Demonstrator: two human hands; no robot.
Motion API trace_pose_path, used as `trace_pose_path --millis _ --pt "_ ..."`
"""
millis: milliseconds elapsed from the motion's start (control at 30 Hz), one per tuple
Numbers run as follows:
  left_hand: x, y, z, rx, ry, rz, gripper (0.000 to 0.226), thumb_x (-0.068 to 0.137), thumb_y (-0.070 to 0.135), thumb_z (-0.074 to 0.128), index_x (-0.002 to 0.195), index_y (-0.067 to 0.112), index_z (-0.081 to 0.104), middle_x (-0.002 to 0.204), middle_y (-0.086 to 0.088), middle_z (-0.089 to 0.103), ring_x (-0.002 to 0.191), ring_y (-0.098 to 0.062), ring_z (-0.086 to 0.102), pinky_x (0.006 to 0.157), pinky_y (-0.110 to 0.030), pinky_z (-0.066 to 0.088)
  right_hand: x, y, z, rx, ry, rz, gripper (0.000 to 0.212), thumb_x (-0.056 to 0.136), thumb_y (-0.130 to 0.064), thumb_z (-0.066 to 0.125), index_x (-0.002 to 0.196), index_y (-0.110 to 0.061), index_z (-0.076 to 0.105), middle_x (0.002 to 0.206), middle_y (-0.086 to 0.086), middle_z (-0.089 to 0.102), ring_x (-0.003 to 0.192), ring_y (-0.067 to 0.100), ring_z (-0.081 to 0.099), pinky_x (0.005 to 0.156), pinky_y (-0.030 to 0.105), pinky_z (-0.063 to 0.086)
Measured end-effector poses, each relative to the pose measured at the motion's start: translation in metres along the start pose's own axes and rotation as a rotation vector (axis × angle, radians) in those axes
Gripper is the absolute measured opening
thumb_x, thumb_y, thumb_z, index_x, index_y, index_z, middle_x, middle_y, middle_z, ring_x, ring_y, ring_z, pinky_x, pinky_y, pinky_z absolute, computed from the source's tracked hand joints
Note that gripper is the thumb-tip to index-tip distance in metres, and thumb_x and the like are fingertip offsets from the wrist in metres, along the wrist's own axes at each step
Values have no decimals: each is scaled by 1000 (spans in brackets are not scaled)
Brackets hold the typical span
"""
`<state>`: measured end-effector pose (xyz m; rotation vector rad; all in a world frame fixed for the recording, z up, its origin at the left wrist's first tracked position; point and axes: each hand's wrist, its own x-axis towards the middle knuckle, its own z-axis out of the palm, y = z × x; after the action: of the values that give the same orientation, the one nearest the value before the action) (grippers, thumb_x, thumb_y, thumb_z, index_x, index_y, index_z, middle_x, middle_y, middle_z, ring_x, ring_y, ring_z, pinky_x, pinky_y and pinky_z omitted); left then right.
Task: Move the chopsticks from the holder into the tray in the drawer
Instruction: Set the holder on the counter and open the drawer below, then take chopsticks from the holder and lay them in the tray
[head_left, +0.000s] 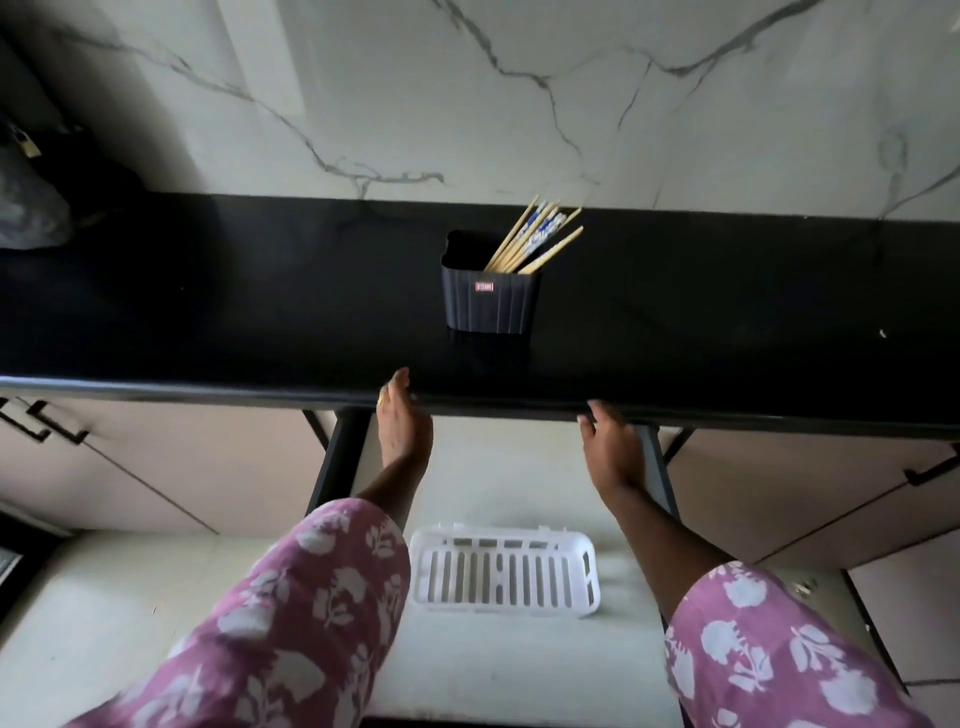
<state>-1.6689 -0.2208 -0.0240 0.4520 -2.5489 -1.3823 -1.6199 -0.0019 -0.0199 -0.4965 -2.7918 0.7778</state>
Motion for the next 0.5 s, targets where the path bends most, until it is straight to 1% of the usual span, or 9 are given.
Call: trace_pose_path --millis 100,167,267,367,433,500 --pt "49 37 14 -79 -38 22 45 98 10 41 143 4 37 144 -16 40 135 -28 35 112 -32 25 44 -34 -9 109 0 -49 38 95 -17 52 129 -2 53 133 19 56 121 35 54 102 36 41" --pt "76 56 25 -105 -102 -44 50 101 24 40 146 4 31 150 -16 34 140 -29 29 115 -34 21 68 -55 -13 173 -29 -20 43 94 -21 55 133 -3 49 133 20 55 124 35 51 104 36 40" --pt "113 80 44 -220 -192 -192 62 99 46 33 149 9 26 153 -15 29 141 -32 28 116 -41 23 109 -80 -7 267 -99 35 61 92 -30 57 142 -2 35 143 21 44 134 34 39 110 35 32" --pt "132 91 55 -397 -261 -239 69 96 59 27 151 18 20 155 -11 27 142 -30 27 117 -43 22 135 -98 3 505 -182 153 74 91 -37 56 147 -4 21 150 20 33 138 32 34 113 35 29" --pt "135 95 63 -424 -302 -249 69 95 60 26 150 19 23 153 -10 32 140 -30 31 114 -42 25 143 -104 8 613 -219 220 70 93 -40 51 148 -8 21 151 18 33 138 31 34 111 34 30" --pt "131 100 69 -408 -268 -255 65 96 57 28 146 15 30 148 -13 39 135 -32 38 110 -41 30 145 -107 9 656 -197 209 60 96 -37 48 145 -9 29 147 17 40 135 30 39 109 32 33"
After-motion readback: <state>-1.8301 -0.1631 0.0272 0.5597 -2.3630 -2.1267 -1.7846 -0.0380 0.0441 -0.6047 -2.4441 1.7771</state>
